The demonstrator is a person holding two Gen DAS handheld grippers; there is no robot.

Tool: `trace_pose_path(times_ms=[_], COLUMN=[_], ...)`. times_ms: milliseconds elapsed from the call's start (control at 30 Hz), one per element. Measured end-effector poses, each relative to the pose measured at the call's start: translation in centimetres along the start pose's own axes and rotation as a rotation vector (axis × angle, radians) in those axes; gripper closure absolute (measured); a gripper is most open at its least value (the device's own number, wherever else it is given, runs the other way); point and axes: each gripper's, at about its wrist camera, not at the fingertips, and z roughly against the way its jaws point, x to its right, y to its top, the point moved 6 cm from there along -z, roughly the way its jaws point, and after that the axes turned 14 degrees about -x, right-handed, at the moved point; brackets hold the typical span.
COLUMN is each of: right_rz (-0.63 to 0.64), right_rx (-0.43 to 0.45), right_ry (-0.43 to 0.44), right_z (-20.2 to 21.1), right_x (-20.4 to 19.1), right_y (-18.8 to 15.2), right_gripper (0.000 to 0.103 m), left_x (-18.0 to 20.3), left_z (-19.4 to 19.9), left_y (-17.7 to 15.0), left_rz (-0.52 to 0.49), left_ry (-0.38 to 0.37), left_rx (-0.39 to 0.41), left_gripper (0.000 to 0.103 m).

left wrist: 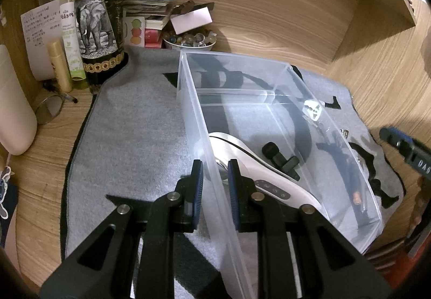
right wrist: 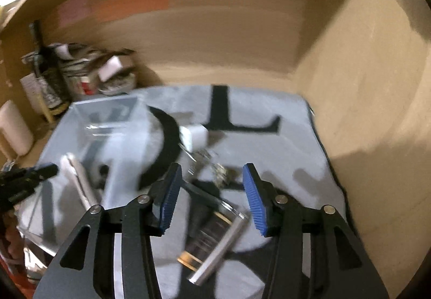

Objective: Organize rigid objects
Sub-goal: 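Grasp the silver metal cylinder with the right gripper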

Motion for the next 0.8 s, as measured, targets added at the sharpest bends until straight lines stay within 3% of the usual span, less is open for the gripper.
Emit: trace_pose_path(times_ms=[100, 367, 500, 600, 733, 800], right_rz=[-0.039, -0.087, -0.102, -0.132, -0.129, -0.137], right_rx=[-0.042, -0.190, -0.198, -0.189, -0.171, -0.169], right_ry=[-0.047, -0.031, -0.068, -0.049, -0.060, -0.058], right_z=[-1.1, -5.0, -5.7, -5.9, -5.5, -5.4], right_x=[1.7, 3.1, 3.8, 4.4, 4.4, 4.5], right_y=[-1.6, -5.4, -6.3, -6.5, -6.5, -6.5], right_gripper=[0.056, 0.056, 0.054, 0.054, 0.083, 0.088], left_x=[-0.1, -1.1, -1.2, -1.2, -1.3, -1.3], left_z=[0.0, 0.1, 0.1, 0.1, 0.1, 0.1], left_y=[0.0, -0.4, -0.5, -0.4, -0.5, -0.5], left_rz=[-0.002, -0.004, -0.004, -0.003, -0.003, -0.003], left_ry=[-0.001, 0.005, 0.004, 0.003, 0.002, 0.002], left_rx=[-0.001, -0.008, -0.008, -0.010, -0.009, -0.009], left_gripper=[0.084, 0.084, 0.084, 0.084, 0.084, 0.084])
